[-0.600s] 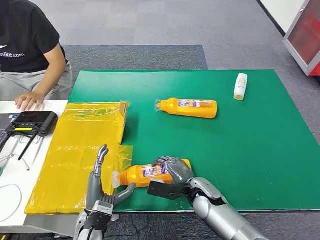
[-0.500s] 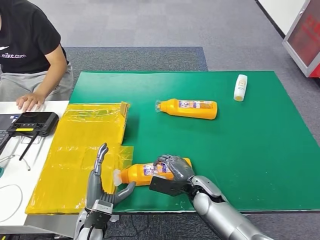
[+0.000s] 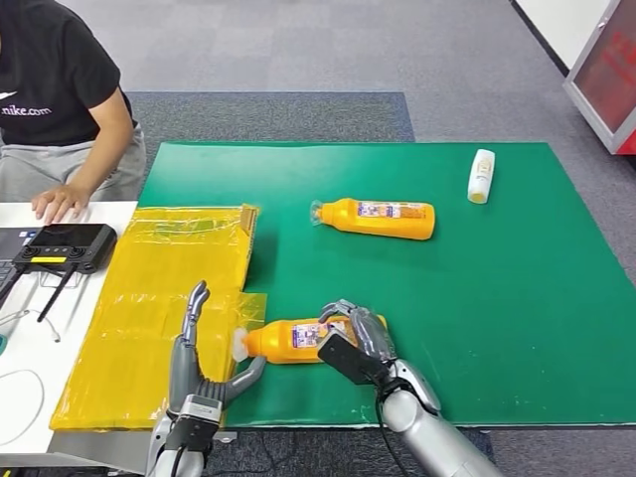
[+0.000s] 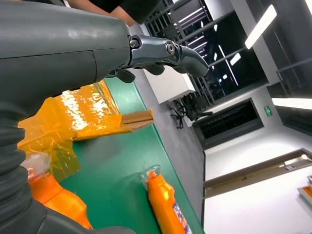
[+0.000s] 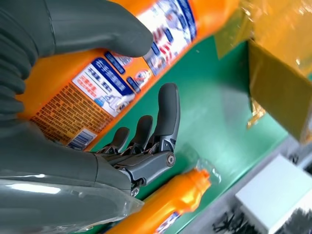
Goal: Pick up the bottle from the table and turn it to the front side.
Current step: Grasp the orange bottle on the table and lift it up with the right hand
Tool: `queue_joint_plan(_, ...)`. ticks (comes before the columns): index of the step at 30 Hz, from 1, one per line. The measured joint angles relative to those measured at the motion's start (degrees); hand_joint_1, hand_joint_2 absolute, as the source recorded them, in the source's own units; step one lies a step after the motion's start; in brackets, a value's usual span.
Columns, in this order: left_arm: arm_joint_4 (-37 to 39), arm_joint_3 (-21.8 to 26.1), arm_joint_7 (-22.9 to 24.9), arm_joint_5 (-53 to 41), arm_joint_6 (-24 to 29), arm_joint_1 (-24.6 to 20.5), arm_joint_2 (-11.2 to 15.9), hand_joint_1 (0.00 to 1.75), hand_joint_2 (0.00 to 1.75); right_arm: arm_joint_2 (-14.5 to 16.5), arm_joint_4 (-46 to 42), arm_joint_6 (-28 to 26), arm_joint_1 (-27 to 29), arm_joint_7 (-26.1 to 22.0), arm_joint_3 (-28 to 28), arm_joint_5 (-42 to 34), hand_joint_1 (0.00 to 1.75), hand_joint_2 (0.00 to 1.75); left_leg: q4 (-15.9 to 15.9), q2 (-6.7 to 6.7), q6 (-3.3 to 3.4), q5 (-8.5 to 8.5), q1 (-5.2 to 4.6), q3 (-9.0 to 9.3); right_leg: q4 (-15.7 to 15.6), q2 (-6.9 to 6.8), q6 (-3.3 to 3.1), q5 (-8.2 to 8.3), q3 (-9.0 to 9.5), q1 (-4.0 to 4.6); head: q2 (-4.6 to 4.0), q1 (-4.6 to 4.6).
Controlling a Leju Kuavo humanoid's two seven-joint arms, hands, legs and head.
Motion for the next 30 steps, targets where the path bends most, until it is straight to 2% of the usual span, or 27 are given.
queue_joint_plan(5, -0.6, 0.2, -0.1, 0.4, 0.2, 0.5, 0.2, 0.00, 1.75, 1.2, -1.7, -1.6, 2.5, -1.6, -3.0, -1.0, 1.73, 1.75, 0.0, -0.01, 0.08, -0.11, 0.00, -0.06, 0.0, -0.06, 0.03, -0.16, -0.02, 0.00, 0.00, 0.00)
queue_joint_plan(9, -0.6, 0.3, -0.1, 0.6, 0.2, 0.7, 0.4, 0.00, 1.75, 1.6, -2.4, -3.0, 3.5, -1.3, -3.9, 1.2, 0.05, 1.75, 0.0, -0.02, 0.09, -0.18, -0.01, -0.09, 0.0, -0.07, 0.08, -0.24, -0.02, -0.01, 0.00, 0.00)
queue_joint_plan(10, -0.6, 0.3, -0.1, 0.7, 0.2, 0.7, 0.4, 0.00, 1.75, 1.6, -2.5, -3.8, 3.7, -0.8, -3.9, 3.1, 0.00, 1.75, 0.0, -0.03, 0.09, -0.19, -0.01, -0.11, 0.0, -0.09, 0.09, -0.25, -0.03, -0.01, 0.00, 0.01)
queue_joint_plan(13, -0.7, 0.3, 0.1, 0.8, 0.1, 1.0, 0.4, 0.00, 1.75, 1.6, -2.6, -5.0, 3.8, 2.7, -3.1, 11.0, 0.00, 1.75, 0.0, -0.04, 0.03, -0.25, -0.01, -0.16, 0.0, -0.10, 0.08, -0.25, -0.03, -0.01, 0.00, 0.01)
queue_joint_plan(18, -0.9, 0.6, 0.8, 0.1, -0.9, 1.2, 0.4, 0.00, 1.75, 0.3, -1.8, -1.0, 1.5, 6.2, 0.6, 20.8, 0.00, 1.75, 0.0, 0.03, -0.06, -0.30, 0.00, -0.12, 0.0, 0.03, 0.01, -0.20, -0.06, 0.00, 0.00, 0.01)
queue_joint_plan(24, -0.9, 1.1, 0.8, -0.9, -1.8, 1.2, 0.3, 0.00, 1.75, -2.5, -0.1, 4.2, -2.7, 6.9, 5.8, 24.6, 0.00, 1.75, 0.0, 0.13, -0.16, -0.37, 0.06, -0.03, 0.0, 0.14, -0.32, -0.42, -0.07, 0.06, 0.00, -0.01)
queue_joint_plan(30, -0.9, 1.8, 0.7, -1.4, -1.9, 1.2, -0.1, 0.00, 1.75, -4.2, 1.5, 8.0, -6.4, 7.4, 9.9, 26.3, 0.00, 1.75, 0.0, 0.18, -0.14, -0.30, 0.10, -0.01, 0.0, 0.18, -0.30, -0.29, -0.06, 0.13, 0.00, 0.01)
